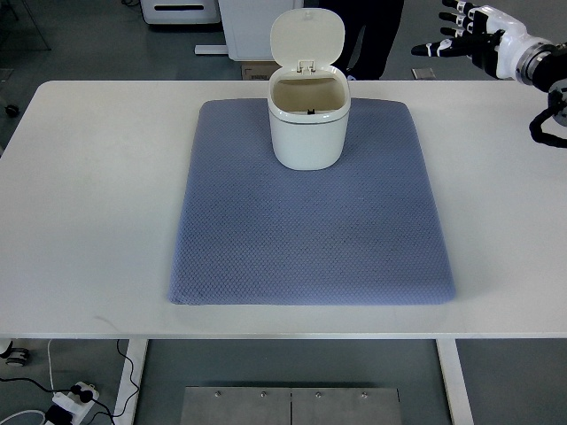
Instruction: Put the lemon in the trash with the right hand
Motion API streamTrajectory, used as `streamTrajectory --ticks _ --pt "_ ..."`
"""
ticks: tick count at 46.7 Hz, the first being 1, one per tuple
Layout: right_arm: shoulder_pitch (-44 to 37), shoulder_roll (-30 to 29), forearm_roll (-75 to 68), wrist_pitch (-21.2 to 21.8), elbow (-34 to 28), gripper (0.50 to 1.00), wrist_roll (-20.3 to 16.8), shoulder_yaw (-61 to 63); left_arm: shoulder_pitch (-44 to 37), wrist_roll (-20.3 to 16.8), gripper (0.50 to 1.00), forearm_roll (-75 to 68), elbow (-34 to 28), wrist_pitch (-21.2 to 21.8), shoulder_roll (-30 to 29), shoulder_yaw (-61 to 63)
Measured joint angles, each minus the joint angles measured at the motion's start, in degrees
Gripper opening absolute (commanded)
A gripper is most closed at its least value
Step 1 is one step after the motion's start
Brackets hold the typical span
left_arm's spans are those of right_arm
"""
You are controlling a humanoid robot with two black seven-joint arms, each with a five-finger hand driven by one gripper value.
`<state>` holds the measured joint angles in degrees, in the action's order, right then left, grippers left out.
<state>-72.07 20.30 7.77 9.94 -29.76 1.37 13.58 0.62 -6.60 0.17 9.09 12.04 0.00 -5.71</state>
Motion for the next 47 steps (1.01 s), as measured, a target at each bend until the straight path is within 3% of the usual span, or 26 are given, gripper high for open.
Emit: streamTrajectory --ticks 29,47 --pt "13.2 -7.9 -0.1 0.0 3.6 1.0 0.2 26.0 0.0 0.0 1.0 0.0 0.0 0.0 0.0 0.0" --pt "19.0 -8.9 -0.2 0.0 3.6 1.0 2.0 38.7 0.0 0.0 1.0 0.0 0.0 0.0 0.0 0.0"
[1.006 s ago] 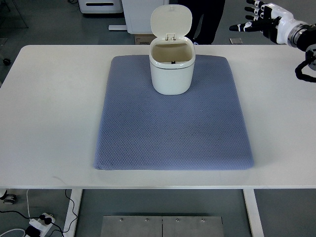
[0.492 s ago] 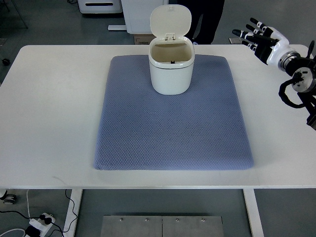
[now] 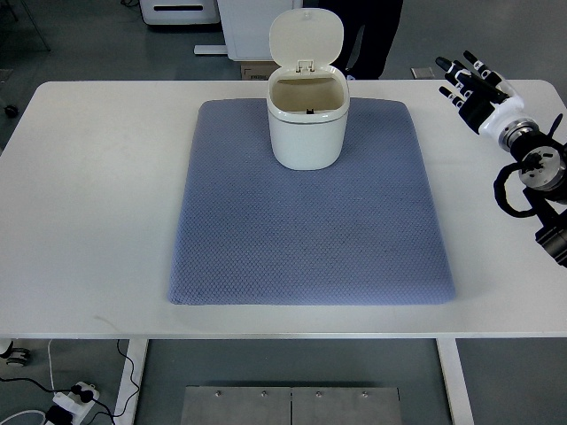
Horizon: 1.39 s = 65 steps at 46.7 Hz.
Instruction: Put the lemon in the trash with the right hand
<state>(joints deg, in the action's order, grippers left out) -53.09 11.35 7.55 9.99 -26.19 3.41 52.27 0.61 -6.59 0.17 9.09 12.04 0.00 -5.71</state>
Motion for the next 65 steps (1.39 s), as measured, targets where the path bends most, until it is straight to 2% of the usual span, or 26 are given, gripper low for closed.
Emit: streamTrajectory --ticks 16,29,44,65 --pt "1.6 0.1 2.7 -0.5 0.6 1.0 5.0 -0.3 0.0 0.0 1.0 0.0 0.0 0.0 0.0 0.0" --pt "3.8 -0.3 7.6 -0.7 2.2 1.0 7.7 -0.4 0.0 0.0 1.0 0.0 0.0 0.0 0.0 0.0" --pt "4.5 -3.8 7.8 -2.1 2.2 1.0 11.9 -0.3 0.0 0.0 1.0 0.0 0.0 0.0 0.0 0.0" --pt "6.2 -5.3 7.7 -2.3 2.2 1.0 13.6 0.2 0.0 0.0 1.0 0.0 0.0 0.0 0.0 0.0"
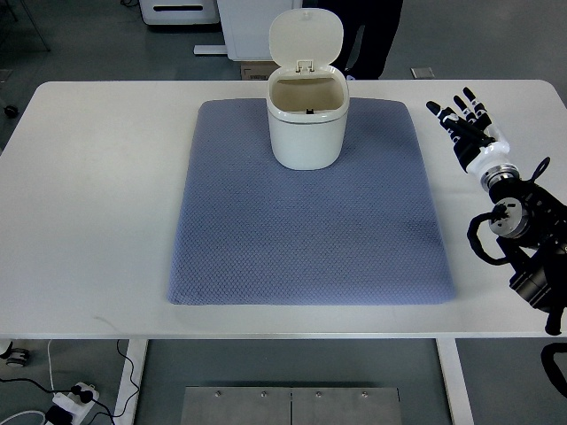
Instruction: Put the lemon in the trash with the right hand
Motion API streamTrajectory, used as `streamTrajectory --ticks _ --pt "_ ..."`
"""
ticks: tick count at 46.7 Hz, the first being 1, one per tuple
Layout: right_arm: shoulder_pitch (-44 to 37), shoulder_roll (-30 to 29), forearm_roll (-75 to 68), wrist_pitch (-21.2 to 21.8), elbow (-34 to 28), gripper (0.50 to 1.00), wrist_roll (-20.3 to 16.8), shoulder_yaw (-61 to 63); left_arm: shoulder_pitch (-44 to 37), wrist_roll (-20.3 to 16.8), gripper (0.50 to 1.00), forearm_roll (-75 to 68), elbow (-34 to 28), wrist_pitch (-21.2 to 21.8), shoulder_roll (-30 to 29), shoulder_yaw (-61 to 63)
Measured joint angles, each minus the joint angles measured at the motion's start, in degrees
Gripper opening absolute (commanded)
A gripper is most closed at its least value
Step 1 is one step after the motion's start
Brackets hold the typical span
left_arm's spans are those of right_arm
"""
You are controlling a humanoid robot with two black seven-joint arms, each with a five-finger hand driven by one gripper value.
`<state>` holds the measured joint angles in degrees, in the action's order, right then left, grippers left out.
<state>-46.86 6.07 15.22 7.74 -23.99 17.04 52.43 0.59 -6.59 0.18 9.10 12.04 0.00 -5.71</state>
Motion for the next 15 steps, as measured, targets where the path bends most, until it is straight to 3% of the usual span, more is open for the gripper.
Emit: streamTrajectory --ticks 15 --pt "0.6 -1.7 0.0 -0.1 0.0 1.0 1.0 0.2 0.0 0.0 1.0 0.0 0.0 0.0 0.0 0.0"
